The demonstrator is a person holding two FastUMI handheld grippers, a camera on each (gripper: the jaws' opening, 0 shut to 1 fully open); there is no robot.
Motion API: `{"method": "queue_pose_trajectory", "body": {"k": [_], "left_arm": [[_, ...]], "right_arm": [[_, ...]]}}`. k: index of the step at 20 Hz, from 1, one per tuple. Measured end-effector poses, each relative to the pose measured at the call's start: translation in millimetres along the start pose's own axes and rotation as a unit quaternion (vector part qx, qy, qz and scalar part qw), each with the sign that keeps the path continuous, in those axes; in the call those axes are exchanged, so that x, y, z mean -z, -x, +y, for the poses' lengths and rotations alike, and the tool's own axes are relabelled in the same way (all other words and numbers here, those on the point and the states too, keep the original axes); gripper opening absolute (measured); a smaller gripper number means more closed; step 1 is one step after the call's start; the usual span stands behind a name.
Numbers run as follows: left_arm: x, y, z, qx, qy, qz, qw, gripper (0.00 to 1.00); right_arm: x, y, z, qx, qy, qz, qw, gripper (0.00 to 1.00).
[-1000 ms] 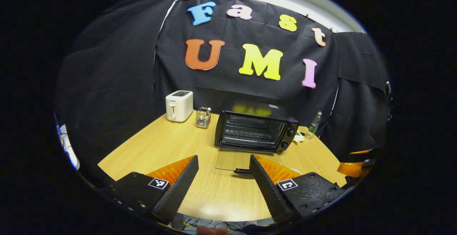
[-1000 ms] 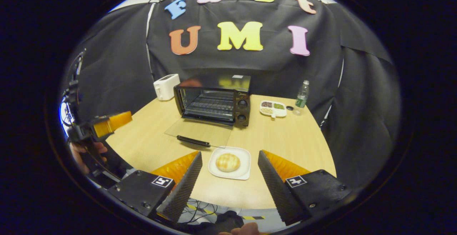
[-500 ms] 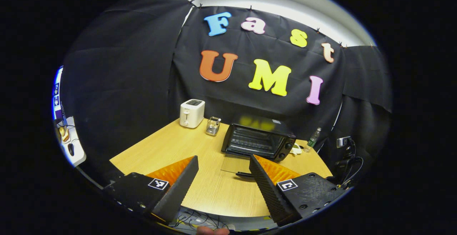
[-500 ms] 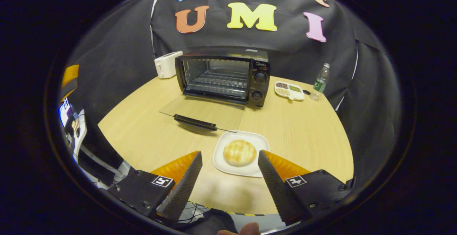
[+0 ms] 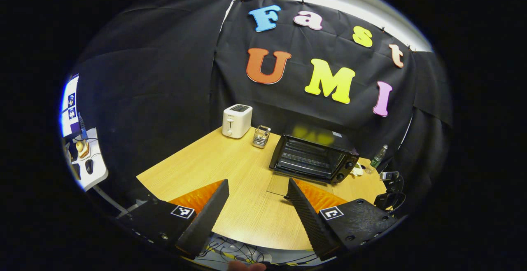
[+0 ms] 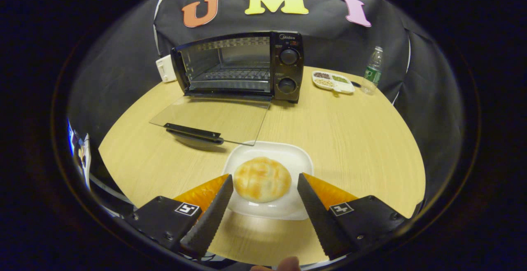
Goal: Open the electric oven with the left hand, put the food in, and close the electric oven.
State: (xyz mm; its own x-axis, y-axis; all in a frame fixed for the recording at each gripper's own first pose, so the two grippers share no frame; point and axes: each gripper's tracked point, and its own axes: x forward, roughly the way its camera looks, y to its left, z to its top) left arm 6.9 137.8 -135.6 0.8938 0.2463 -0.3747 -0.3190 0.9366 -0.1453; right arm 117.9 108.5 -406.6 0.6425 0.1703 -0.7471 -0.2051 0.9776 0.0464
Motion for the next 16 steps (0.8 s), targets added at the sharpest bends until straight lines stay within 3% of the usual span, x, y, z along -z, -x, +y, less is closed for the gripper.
{"method": "queue_pose_trajectory", "body": {"k": [10,16], "left_arm": [[-8,-24,-27,-0.003,-0.005,0.005,1.0,0.95],[-6,-35,-37,-0.001,-0.015,0.012,1.0,0.95]], "right_arm": [[17,-24,7,-0.038,0.003,0.025,0.999,1.0],[12,-28,6,-0.057,-0.011,0.006,0.998,0.98]]}}
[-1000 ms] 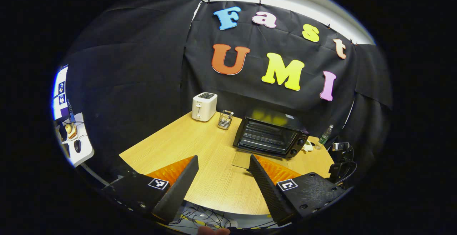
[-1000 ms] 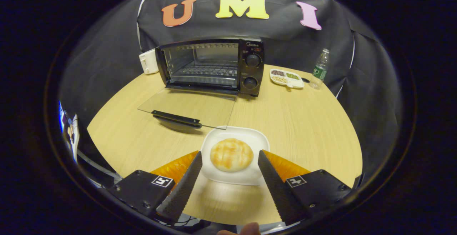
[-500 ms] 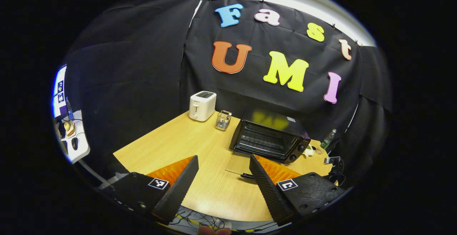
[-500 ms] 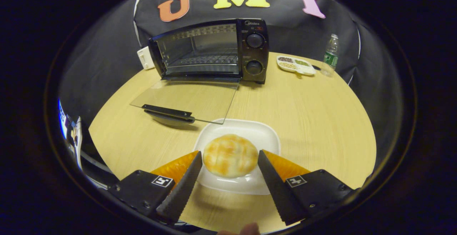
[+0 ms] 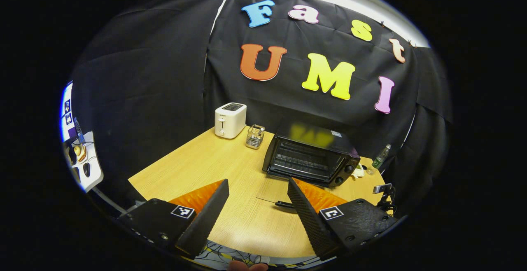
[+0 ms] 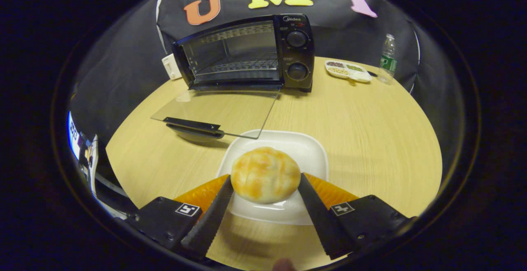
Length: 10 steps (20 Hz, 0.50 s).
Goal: Open the electric oven with the left hand, put the food in, and close the electric oven.
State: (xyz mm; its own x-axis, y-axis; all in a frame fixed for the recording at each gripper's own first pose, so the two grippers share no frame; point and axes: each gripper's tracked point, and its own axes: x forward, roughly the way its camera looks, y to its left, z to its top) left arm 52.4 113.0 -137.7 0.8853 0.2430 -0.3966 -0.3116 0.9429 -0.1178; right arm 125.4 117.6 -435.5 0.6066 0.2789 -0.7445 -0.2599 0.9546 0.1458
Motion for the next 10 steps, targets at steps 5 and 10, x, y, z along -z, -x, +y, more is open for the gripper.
{"method": "queue_pose_trajectory", "body": {"k": [5,10], "left_arm": [[1,-8,-10,0.03,-0.01,0.01,0.999,0.94],[-14,-17,-6,0.083,-0.037,0.005,0.996,0.94]], "right_arm": [[-2,9,-8,0.016,-0.025,-0.007,1.0,0.83],[-14,48,8,0.034,-0.094,-0.04,0.994,0.82]]}}
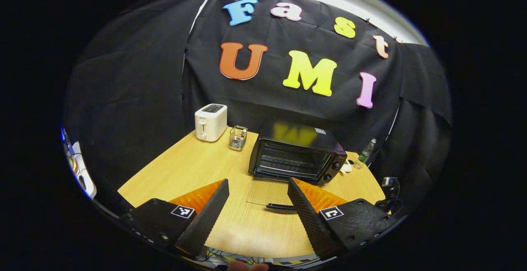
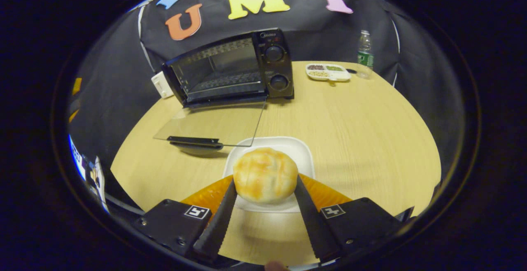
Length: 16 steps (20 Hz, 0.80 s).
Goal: Open the electric oven with the left hand, put the food in, and close the electric oven.
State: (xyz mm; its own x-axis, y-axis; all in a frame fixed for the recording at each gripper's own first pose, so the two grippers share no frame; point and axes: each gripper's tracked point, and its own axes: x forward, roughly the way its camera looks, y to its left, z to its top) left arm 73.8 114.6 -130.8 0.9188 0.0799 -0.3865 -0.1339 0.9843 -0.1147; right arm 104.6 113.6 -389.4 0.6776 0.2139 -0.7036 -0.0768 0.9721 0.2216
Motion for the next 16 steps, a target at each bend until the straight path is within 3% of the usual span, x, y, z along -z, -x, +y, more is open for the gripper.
{"method": "queue_pose_trajectory", "body": {"k": [4,8,13,16], "left_arm": [[-9,0,19,0.038,-0.024,0.0,0.999,0.95],[-9,2,53,0.052,-0.038,0.01,0.998,0.95],[-11,16,97,0.045,-0.047,0.023,0.998,0.95],[-9,18,122,0.027,-0.047,0.029,0.998,0.95]], "right_arm": [[-9,25,40,-0.001,-0.096,-0.04,0.995,0.82],[-35,18,102,-0.043,-0.203,-0.075,0.975,0.82],[-103,-29,145,-0.066,-0.279,-0.134,0.949,0.81],[-141,-75,152,-0.06,-0.306,-0.159,0.937,0.8]]}}
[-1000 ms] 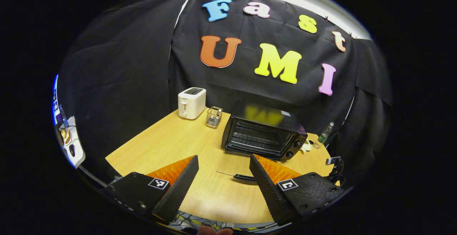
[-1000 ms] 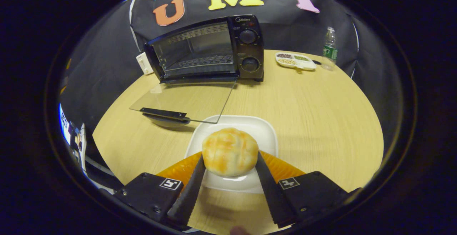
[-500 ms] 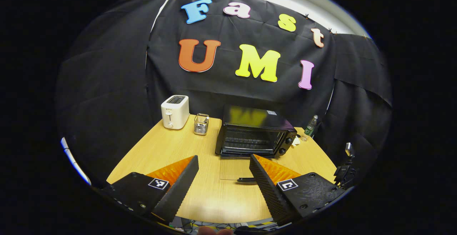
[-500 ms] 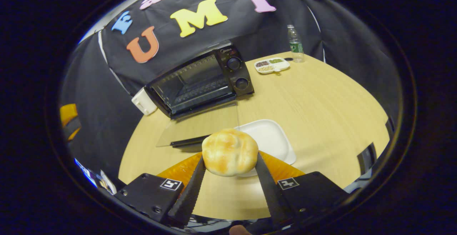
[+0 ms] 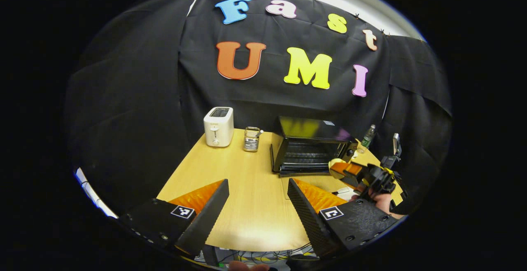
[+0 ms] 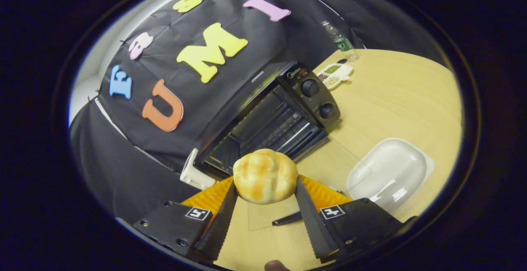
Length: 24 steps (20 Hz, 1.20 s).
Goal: Open the electric oven with the left hand, put the food in, and close the electric oven.
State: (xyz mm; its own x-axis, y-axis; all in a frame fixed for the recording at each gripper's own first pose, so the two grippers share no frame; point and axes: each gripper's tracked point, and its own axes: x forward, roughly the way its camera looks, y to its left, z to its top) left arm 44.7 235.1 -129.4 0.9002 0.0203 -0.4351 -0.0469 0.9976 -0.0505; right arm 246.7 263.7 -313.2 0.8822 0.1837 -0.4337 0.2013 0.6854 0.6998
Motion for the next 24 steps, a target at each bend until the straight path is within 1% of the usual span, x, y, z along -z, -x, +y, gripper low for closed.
{"method": "queue_pose_trajectory", "body": {"k": [1,2,3,4,5,6,8,11,14,16,18,19,20,22,23,24], "left_arm": [[5,2,6,-0.004,0.0,0.009,1.0,0.95],[8,4,12,-0.008,-0.002,0.016,1.0,0.95],[8,6,17,-0.01,0.0,0.02,1.0,0.95],[9,6,21,-0.01,0.008,0.025,1.0,0.94],[12,5,24,-0.013,0.02,0.032,0.999,0.94],[16,1,29,-0.018,0.028,0.039,0.999,0.94],[18,-2,32,-0.023,0.04,0.044,0.998,0.95],[16,-6,40,-0.032,0.05,0.048,0.997,0.95],[12,-3,48,-0.043,0.048,0.051,0.997,0.95],[11,-2,49,-0.046,0.046,0.052,0.997,0.95],[12,-1,48,-0.045,0.044,0.052,0.997,0.95],[12,0,47,-0.044,0.045,0.051,0.997,0.95],[11,1,47,-0.043,0.045,0.049,0.997,0.95],[13,0,46,-0.041,0.048,0.049,0.997,0.94],[13,1,46,-0.041,0.05,0.051,0.997,0.94],[14,2,45,-0.041,0.052,0.053,0.996,0.95]], "right_arm": [[-5,-19,-1,0.007,-0.008,-0.009,1.0,0.8],[-10,-37,0,0.013,-0.02,-0.021,0.999,0.82],[-12,-55,-2,0.022,-0.029,-0.028,0.999,0.81],[-15,-70,-3,0.031,-0.034,-0.037,0.998,0.82],[-16,-85,-5,0.037,-0.035,-0.038,0.998,0.81],[-18,-97,-5,0.042,-0.04,-0.042,0.997,0.8],[-28,-114,-7,0.049,-0.049,-0.054,0.996,0.83],[-37,-133,-6,0.047,-0.082,-0.069,0.993,0.81],[-32,-149,-3,0.04,-0.111,-0.074,0.99,0.81],[-27,-158,4,0.033,-0.118,-0.076,0.99,0.81],[-23,-161,11,0.027,-0.105,-0.07,0.992,0.81],[-24,-157,12,0.027,-0.094,-0.074,0.992,0.83],[-22,-159,9,0.035,-0.081,-0.075,0.993,0.83],[-23,-158,10,0.037,-0.061,-0.074,0.995,0.84],[-25,-157,9,0.038,-0.05,-0.075,0.995,0.92],[-26,-156,9,0.042,-0.031,-0.076,0.996,0.87]]}}
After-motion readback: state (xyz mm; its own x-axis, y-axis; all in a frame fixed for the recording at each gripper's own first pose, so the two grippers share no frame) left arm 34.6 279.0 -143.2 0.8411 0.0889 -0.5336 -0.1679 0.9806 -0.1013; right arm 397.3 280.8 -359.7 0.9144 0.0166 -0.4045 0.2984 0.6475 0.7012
